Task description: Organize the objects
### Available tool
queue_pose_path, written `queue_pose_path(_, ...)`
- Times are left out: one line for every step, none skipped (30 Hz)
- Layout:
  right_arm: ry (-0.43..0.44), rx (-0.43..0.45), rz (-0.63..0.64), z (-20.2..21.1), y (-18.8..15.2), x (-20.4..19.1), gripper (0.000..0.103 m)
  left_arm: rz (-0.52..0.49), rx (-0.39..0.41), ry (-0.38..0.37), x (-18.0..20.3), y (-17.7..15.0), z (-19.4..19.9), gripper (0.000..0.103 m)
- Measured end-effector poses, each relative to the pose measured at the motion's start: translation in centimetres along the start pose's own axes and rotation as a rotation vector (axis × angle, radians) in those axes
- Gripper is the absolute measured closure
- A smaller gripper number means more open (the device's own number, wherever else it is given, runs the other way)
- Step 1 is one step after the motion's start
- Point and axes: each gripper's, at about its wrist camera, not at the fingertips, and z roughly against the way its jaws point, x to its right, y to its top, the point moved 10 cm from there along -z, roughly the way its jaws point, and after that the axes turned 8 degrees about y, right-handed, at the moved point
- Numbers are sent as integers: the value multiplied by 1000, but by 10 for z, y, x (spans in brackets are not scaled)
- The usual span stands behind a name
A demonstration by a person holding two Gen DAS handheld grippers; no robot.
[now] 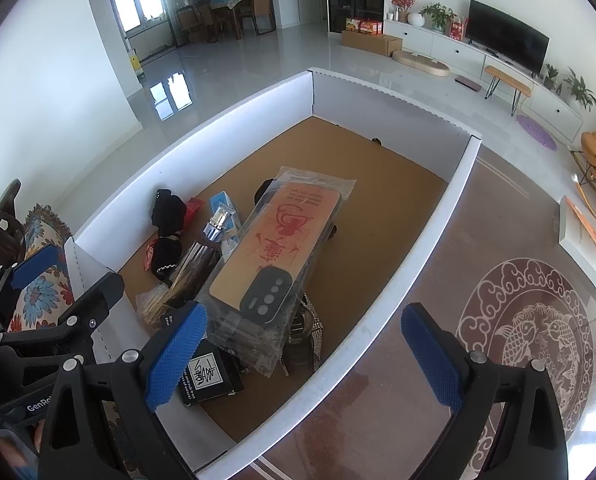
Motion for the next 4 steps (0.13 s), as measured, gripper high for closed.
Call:
queue_pose_path(-1, 2, -1, 1, 0, 0, 5, 11, 14, 5, -2, 0, 2, 0)
queue_pose_path(-1, 2, -1, 1, 0, 0, 5, 21, 30, 12, -3, 1, 4, 0)
queue_pose_path(0, 4, -2, 1, 0, 1, 5, 23, 41, 17, -4, 2, 6, 0)
queue_pose_path(0, 5, -4, 2, 0, 1, 5, 20, 43, 18, -4, 2, 7, 0)
